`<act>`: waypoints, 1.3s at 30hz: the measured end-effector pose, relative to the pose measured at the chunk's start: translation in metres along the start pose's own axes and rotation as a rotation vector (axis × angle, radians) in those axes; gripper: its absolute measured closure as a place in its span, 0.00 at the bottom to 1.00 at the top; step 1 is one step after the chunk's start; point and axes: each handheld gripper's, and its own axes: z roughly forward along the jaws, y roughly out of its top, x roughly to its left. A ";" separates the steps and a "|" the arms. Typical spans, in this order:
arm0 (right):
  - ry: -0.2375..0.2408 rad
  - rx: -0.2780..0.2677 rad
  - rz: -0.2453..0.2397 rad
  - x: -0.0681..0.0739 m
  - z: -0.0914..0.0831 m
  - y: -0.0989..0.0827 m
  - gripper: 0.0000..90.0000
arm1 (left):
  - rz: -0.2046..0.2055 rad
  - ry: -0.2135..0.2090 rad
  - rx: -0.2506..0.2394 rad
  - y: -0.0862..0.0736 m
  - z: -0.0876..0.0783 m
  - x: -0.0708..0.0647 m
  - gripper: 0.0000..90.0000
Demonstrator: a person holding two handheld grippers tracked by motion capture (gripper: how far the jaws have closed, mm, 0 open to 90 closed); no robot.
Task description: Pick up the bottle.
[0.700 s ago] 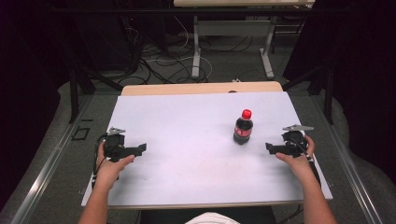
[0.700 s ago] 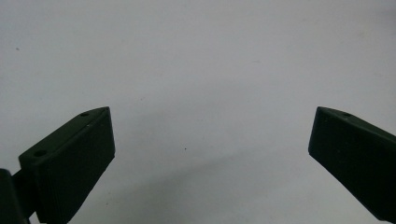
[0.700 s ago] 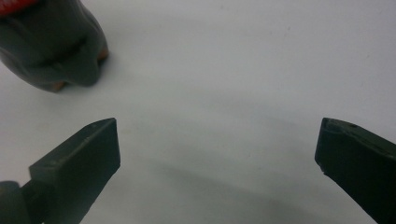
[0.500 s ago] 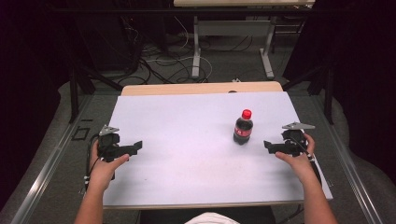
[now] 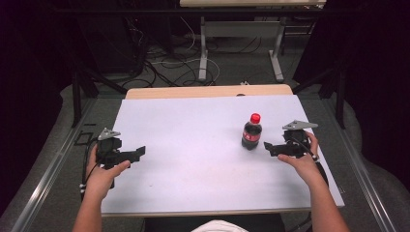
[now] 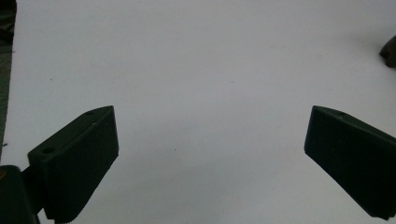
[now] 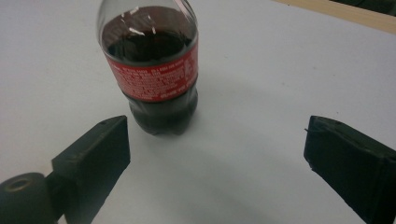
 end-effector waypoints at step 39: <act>0.133 0.004 -0.046 0.025 0.069 0.024 0.26 | -0.020 -0.024 0.000 -0.004 0.002 -0.001 0.04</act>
